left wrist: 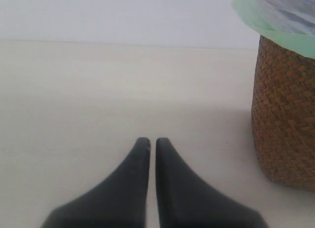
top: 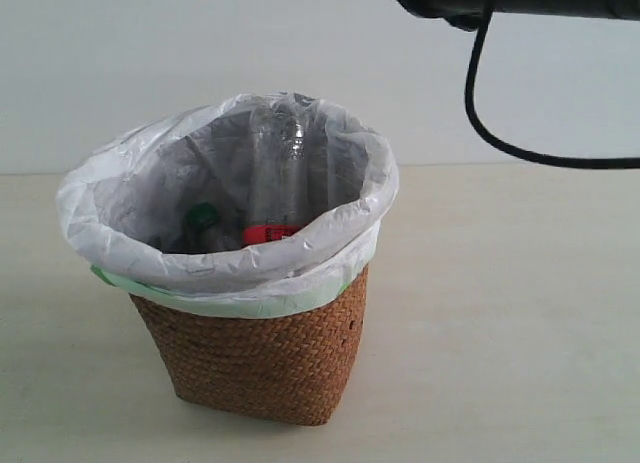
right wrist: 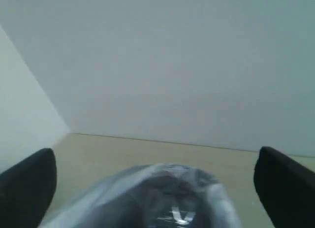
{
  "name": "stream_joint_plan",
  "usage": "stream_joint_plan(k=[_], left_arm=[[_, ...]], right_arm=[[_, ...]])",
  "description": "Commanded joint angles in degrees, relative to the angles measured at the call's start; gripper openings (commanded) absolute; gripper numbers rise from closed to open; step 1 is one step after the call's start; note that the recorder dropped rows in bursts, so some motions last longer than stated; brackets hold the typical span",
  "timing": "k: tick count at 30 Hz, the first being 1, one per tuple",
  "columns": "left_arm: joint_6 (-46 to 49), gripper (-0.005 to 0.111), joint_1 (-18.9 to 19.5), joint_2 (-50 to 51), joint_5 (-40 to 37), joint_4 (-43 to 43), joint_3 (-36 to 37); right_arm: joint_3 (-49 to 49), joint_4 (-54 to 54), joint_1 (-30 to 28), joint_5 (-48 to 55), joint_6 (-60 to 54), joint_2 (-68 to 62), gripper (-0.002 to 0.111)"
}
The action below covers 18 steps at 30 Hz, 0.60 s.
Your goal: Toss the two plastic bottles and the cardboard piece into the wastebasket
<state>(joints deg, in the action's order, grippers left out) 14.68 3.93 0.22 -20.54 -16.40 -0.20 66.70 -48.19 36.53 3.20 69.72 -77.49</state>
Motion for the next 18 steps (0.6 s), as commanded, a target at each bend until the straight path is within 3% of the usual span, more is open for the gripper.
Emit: stream_joint_plan(k=[1,9,18], left_arm=[[0.26,0.004,0.16,-0.22,-0.04,0.17,0.20],[0.26,0.004,0.16,-0.22,-0.04,0.17,0.20],[0.26,0.004,0.16,-0.22,-0.04,0.17,0.20]], right_arm=[[2.45,-2.35,-0.03,18.81,-7.39,0.14,0.101],[2.55,-5.54,-0.70,38.16,-15.07,0.14,0.101],[-1.58,12.90,-9.09,41.63,-33.47,0.14,0.101]])
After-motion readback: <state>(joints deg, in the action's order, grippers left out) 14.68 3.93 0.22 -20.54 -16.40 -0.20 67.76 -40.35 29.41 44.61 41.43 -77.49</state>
